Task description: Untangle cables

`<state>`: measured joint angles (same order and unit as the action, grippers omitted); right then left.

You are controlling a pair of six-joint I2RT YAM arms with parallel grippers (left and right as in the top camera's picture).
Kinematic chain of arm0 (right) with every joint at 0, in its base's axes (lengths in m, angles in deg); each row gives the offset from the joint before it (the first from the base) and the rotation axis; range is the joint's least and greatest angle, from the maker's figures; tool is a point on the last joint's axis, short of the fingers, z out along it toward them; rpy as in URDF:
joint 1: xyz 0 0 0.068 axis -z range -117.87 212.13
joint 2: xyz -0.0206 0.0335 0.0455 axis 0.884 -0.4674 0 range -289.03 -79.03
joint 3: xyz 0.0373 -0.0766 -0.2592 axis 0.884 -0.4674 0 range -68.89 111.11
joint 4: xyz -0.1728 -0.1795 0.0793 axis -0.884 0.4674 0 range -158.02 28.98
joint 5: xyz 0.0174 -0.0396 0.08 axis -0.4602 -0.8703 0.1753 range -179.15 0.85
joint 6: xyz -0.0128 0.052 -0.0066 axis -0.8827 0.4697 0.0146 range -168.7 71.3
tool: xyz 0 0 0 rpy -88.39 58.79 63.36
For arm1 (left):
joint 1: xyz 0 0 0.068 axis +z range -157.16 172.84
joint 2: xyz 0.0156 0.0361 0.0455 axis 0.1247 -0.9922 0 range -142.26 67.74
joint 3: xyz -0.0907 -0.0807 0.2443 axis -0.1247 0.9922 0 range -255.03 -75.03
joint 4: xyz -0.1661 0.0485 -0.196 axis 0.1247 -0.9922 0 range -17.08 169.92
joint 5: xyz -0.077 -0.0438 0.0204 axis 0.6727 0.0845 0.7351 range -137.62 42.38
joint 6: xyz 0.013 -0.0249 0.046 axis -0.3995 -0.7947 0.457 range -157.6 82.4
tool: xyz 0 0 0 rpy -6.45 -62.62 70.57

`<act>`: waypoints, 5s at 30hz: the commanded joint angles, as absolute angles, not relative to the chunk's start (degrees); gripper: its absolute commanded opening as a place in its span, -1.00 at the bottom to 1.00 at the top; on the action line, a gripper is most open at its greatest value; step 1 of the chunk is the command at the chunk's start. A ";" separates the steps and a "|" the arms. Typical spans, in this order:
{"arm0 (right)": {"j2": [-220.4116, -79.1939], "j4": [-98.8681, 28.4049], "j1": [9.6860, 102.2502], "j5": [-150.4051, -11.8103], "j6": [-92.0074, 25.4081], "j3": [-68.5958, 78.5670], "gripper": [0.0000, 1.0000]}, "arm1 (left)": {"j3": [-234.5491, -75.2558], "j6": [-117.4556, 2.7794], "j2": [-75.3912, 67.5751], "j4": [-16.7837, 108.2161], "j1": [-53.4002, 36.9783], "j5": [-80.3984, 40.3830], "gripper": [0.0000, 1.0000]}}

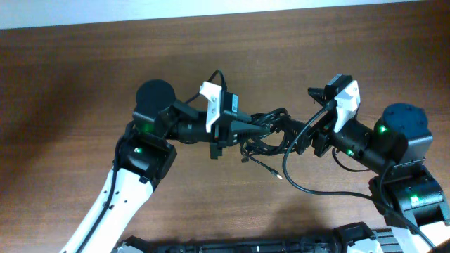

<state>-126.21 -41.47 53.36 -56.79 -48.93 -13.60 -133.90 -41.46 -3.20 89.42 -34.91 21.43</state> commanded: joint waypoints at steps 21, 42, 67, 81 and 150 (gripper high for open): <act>-128.90 -48.03 53.53 -58.32 -49.08 -13.47 0.68 | -135.27 -40.98 -2.26 92.44 -38.67 25.24 -1.00; -127.50 -50.28 53.53 -59.87 -49.95 -13.47 -0.37 | -135.30 -47.51 -2.26 90.99 -38.62 9.59 -1.00; -127.50 -63.35 53.53 -61.19 -49.93 -13.47 -0.92 | -135.27 -48.63 -2.28 82.53 -38.62 14.20 -1.00; -127.21 -39.18 53.53 -61.43 -49.71 -13.47 0.97 | -135.30 -48.30 -2.37 87.19 -37.99 6.85 -1.00; -128.63 -42.50 53.53 -38.28 -46.92 -13.47 -0.75 | -135.27 -61.76 -2.32 98.88 -32.18 15.62 -1.00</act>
